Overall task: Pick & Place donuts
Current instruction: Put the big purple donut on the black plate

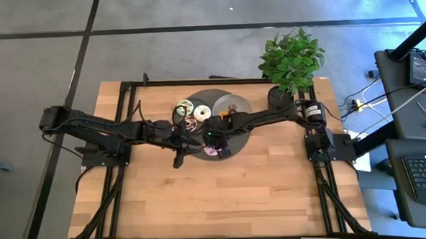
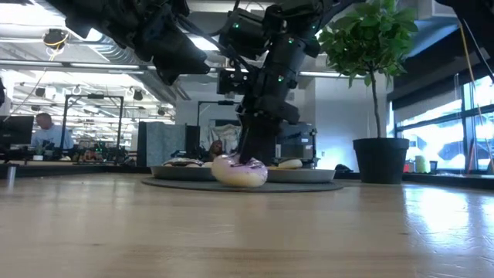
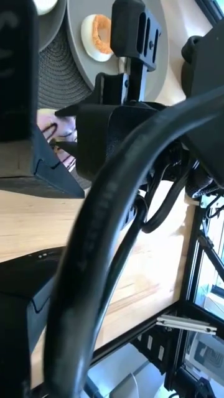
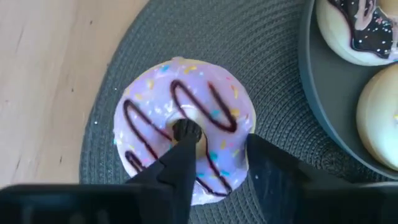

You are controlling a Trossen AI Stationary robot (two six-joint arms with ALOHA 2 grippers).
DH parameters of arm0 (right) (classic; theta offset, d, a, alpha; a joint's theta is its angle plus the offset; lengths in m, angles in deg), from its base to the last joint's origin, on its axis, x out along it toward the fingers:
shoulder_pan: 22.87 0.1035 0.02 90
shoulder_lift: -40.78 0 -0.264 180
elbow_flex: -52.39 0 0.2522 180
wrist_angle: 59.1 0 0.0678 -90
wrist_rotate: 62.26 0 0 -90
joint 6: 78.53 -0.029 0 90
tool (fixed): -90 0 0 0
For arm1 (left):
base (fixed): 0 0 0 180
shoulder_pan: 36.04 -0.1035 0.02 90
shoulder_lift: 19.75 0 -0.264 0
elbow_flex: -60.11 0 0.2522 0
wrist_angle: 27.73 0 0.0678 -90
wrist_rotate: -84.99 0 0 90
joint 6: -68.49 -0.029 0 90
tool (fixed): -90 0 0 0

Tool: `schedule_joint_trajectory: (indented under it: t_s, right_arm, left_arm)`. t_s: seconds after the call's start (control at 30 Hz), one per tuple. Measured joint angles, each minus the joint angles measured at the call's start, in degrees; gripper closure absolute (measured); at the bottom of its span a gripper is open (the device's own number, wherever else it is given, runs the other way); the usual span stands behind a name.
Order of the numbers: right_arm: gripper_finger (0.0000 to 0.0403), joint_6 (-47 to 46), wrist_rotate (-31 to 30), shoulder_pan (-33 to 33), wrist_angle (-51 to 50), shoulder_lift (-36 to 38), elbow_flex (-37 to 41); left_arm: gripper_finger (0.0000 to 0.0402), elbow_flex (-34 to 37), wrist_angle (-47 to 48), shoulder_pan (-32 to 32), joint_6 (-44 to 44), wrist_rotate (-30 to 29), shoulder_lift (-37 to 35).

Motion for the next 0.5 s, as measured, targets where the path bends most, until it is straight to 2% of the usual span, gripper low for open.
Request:
schedule_joint_trajectory:
  t_s: [0.17, 0.37, 0.5]
  right_arm:
    - [0.0234, -2.1, 0.0, 0.0, -1.4, 1.0, 0.0]
    - [0.0227, -5.0, 0.0, 0.0, -4.6, 6.7, 0.4]
    - [0.0226, -7.4, 0.3, 0.0, -3.9, 12.7, 6.0]
  left_arm:
    - [0.0272, 0.0, 0.0, 0.0, 0.0, 0.0, 0.0]
    - [0.0272, 0.0, 0.0, 0.0, -4.5, -1.1, 0.0]
    - [0.0272, 0.0, -0.4, 0.0, -4.5, -1.2, 0.2]
